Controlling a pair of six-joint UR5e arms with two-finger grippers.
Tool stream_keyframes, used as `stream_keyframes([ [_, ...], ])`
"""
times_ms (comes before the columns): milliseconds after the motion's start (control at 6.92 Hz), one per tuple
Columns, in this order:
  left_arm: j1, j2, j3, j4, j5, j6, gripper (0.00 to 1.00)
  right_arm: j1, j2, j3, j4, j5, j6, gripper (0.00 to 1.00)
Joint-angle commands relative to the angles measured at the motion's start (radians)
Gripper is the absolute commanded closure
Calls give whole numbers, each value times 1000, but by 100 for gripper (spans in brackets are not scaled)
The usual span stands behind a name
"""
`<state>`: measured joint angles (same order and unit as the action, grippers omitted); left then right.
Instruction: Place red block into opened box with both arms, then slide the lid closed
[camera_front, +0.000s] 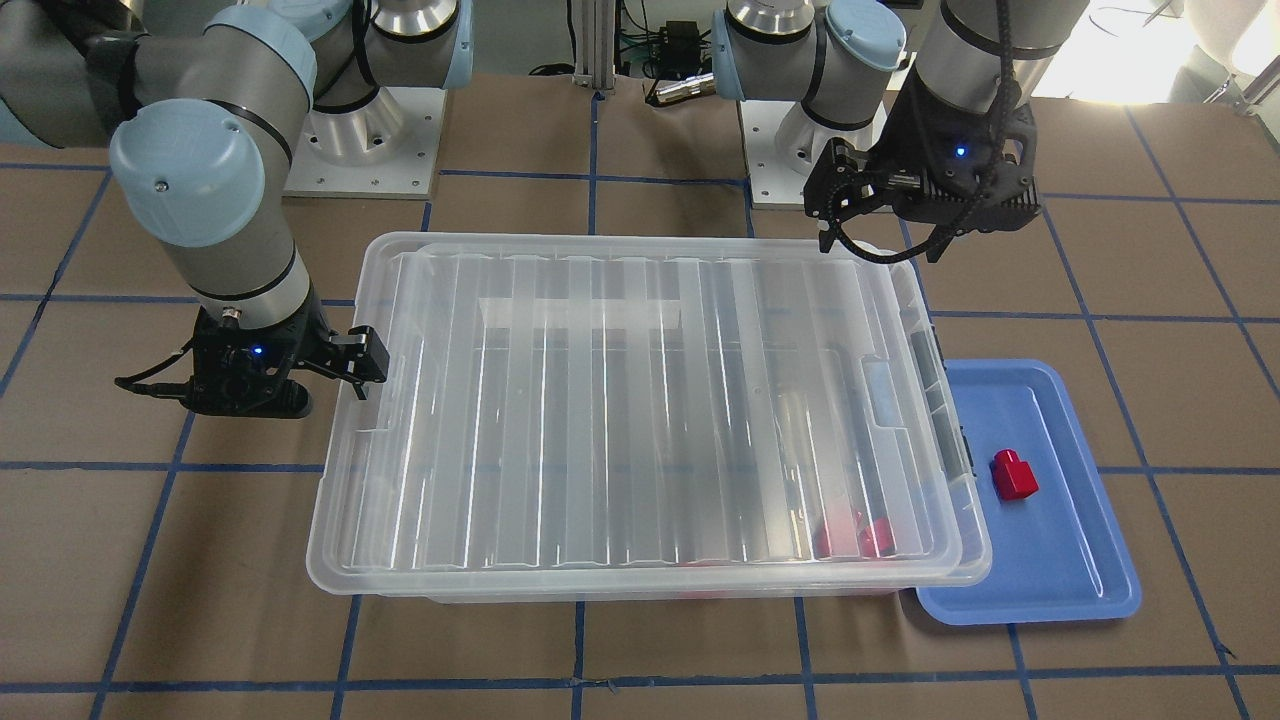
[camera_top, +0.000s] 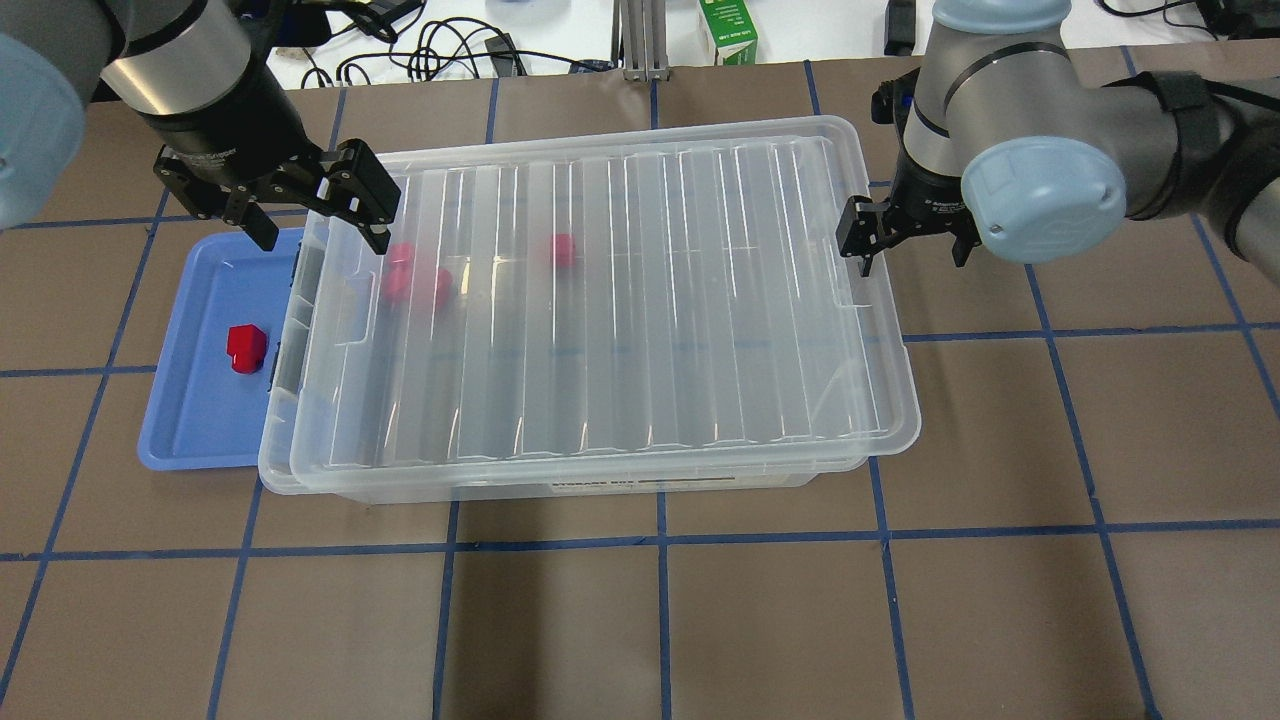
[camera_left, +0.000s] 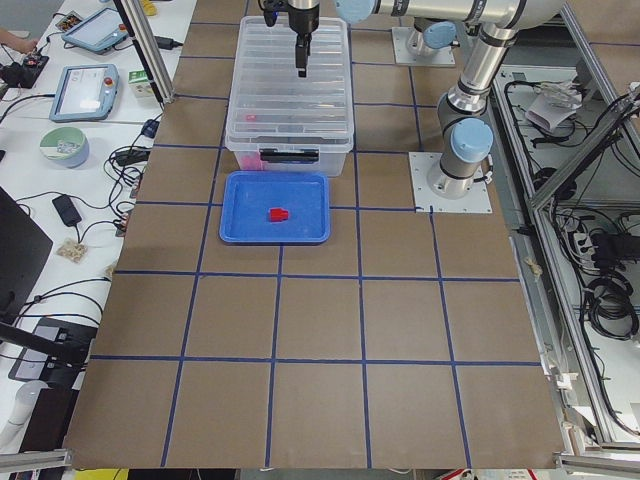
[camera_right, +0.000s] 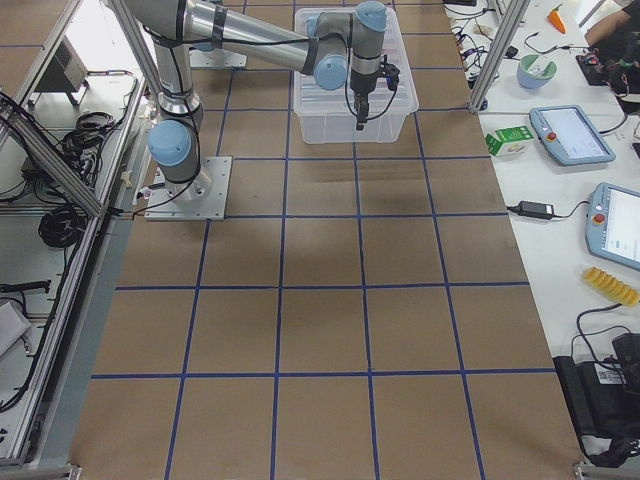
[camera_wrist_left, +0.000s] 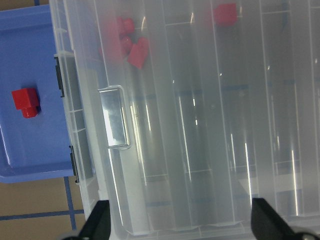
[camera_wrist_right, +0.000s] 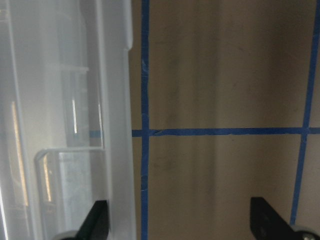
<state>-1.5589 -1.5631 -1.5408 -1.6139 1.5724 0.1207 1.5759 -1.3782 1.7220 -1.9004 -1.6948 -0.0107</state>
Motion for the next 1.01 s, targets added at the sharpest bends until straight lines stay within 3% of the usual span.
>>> stream_keyframes([
  [0,57,-3,4,2,1,150,0,-28,1,5,-5,-75,-26,0],
  [289,330,-47,-15,3,-8,258,0,-112,-2,5,9,-77,-54,0],
  [434,388,-75,-18,32,1,281,0,-155,-7,4,14,-77,-96,0],
  [867,540,-239,-135,318,-14,300,0,-243,-7,-4,15,-77,-192,0],
])
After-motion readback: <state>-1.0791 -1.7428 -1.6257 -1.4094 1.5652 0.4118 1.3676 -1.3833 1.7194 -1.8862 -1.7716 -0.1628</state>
